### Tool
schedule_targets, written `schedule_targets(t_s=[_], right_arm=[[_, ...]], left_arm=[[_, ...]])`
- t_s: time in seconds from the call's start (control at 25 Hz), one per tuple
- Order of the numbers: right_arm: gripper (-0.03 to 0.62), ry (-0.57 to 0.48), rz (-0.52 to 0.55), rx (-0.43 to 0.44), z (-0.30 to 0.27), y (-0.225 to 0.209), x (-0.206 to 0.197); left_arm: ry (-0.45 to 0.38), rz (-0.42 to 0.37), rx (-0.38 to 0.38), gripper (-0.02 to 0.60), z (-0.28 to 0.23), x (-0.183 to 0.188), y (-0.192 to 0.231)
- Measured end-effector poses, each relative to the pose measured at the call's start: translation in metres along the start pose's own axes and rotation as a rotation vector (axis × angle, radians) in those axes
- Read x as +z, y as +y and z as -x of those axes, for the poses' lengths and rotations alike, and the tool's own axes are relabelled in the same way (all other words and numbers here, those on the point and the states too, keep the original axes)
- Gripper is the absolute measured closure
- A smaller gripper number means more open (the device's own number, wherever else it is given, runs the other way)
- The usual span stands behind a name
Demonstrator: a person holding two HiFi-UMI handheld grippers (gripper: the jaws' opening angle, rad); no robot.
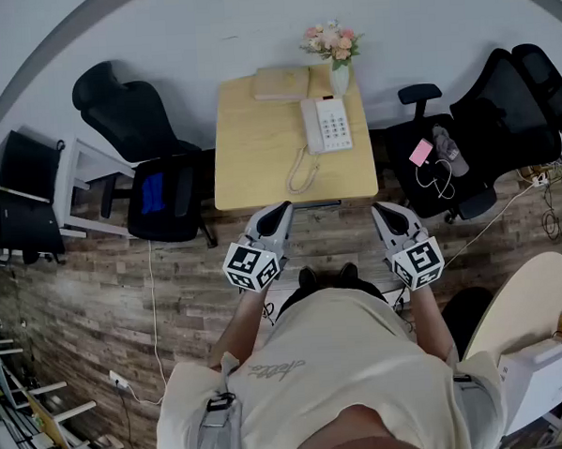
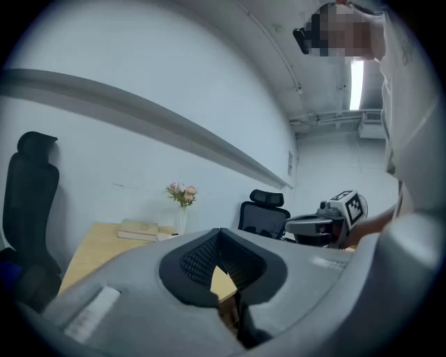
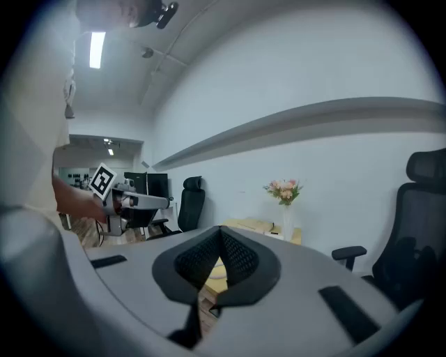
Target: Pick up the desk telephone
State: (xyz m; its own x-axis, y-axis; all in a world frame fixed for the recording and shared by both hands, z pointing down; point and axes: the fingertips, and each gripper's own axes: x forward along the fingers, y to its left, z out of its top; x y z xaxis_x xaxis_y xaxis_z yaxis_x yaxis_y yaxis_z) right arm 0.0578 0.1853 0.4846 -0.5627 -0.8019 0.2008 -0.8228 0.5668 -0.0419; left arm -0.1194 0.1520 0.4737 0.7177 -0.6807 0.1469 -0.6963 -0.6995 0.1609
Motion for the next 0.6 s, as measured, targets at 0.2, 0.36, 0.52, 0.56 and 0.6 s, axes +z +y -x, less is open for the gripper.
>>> schedule_targets(t_s=[0.2,0.36,0.52,0.56,0.6], right_arm=[[0.599,-0.022,-0.072,0.007,0.001,-0.006,-0.004],[0.599,-0.031,-0.049,0.019,0.004,-0.013,-0.001],[0.599,-0.042,-0.028,0.046,0.007,-0.017,-0.001],[0.599,-0.05,-0.028,0.054,0.008,-0.018,-0.002],[0.599,-0.053,-0.029,0.059,0.008,-0.02,-0.004]], left_arm=[[0.014,0.001,0.004,0.565,-0.01,-0.006,-0.005],[0.021,-0.002,0.011,0.565,-0.015,-0.006,-0.01],[0.024,-0.01,0.018,0.565,-0.02,-0.008,-0.016],[0.024,-0.009,0.019,0.565,-0.023,-0.009,-0.018],[0.024,-0.006,0.021,0.565,-0.025,-0.011,-0.02]])
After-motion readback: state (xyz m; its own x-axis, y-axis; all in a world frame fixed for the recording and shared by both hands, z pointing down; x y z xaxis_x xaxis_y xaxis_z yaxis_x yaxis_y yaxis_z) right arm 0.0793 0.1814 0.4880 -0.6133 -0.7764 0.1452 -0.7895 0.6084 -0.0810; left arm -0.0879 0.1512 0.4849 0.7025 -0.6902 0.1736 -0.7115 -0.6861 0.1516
